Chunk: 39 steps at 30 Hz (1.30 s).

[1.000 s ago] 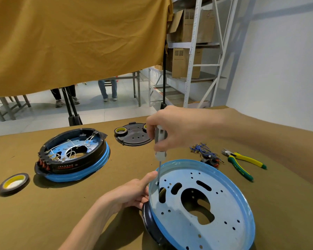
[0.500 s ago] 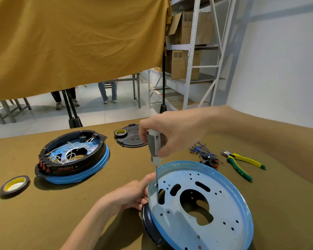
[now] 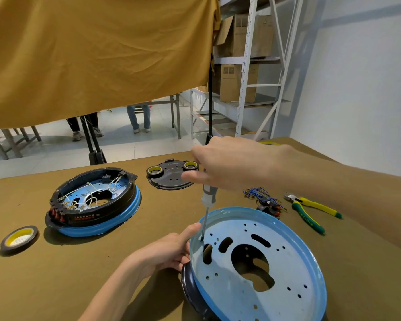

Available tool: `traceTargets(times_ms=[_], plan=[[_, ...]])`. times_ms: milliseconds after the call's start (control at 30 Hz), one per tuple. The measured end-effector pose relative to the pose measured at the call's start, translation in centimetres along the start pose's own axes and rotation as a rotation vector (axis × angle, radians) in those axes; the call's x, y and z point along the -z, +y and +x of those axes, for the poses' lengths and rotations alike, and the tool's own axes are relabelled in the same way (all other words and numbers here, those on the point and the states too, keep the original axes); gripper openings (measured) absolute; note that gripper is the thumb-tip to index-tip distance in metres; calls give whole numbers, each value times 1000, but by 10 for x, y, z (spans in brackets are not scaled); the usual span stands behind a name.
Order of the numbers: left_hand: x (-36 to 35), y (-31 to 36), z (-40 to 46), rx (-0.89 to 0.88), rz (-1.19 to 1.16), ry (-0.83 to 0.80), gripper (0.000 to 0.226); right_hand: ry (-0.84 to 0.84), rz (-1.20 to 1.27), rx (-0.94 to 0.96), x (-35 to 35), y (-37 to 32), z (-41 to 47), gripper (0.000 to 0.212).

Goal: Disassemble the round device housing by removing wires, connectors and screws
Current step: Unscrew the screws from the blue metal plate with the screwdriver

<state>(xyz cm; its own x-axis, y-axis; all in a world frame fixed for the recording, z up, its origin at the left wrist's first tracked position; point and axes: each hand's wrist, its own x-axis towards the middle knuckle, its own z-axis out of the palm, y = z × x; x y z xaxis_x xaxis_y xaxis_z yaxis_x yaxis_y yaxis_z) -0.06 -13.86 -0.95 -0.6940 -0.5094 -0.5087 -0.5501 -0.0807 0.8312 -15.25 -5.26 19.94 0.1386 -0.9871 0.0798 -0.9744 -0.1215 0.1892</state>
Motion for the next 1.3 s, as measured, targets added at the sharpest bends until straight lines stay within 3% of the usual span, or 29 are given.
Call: traceTargets(times_ms=[67, 133, 233, 367, 433, 500, 567, 733, 833, 933, 1033, 1100, 1167, 1233, 1300], plan=[[0, -1, 1, 1, 12, 3, 123, 26, -6, 65, -4, 0, -1, 39], [0, -1, 1, 2, 8, 4, 124, -76, 195, 146, 4, 4, -3, 17], [1, -2, 2, 9, 1, 2, 125, -192, 331, 190, 11, 10, -3, 34], [1, -4, 2, 1, 11, 1, 131, 3, 7, 32, -3, 6, -1, 48], [2, -4, 3, -1, 13, -3, 136, 33, 20, 57, -6, 8, 1, 39], [2, -4, 3, 1, 4, -9, 138, -59, 241, 134, 1, 11, 0, 23], [2, -3, 4, 4, -4, -10, 135, -156, 348, 190, 7, 13, 0, 35], [1, -2, 1, -1, 14, -5, 123, 17, 4, 65, -2, 5, -1, 48], [1, -1, 0, 0, 13, -2, 122, -34, 195, 133, 1, 6, -1, 21], [1, 0, -1, 0, 2, -6, 122, -150, 319, 176, 7, 12, -2, 39], [1, -2, 0, -12, 2, -14, 121, -20, 83, 65, -3, 7, -2, 46], [1, -2, 0, -15, 4, -14, 121, 58, 42, 55, -7, 8, -1, 40], [0, -2, 1, -9, 9, -3, 122, -23, 236, 122, -2, 10, -3, 21], [-1, -2, 2, -7, 11, 5, 121, -120, 326, 182, 4, 13, -5, 35], [-1, -1, 2, -9, 16, 10, 119, -79, 248, 170, -1, 9, -7, 47]])
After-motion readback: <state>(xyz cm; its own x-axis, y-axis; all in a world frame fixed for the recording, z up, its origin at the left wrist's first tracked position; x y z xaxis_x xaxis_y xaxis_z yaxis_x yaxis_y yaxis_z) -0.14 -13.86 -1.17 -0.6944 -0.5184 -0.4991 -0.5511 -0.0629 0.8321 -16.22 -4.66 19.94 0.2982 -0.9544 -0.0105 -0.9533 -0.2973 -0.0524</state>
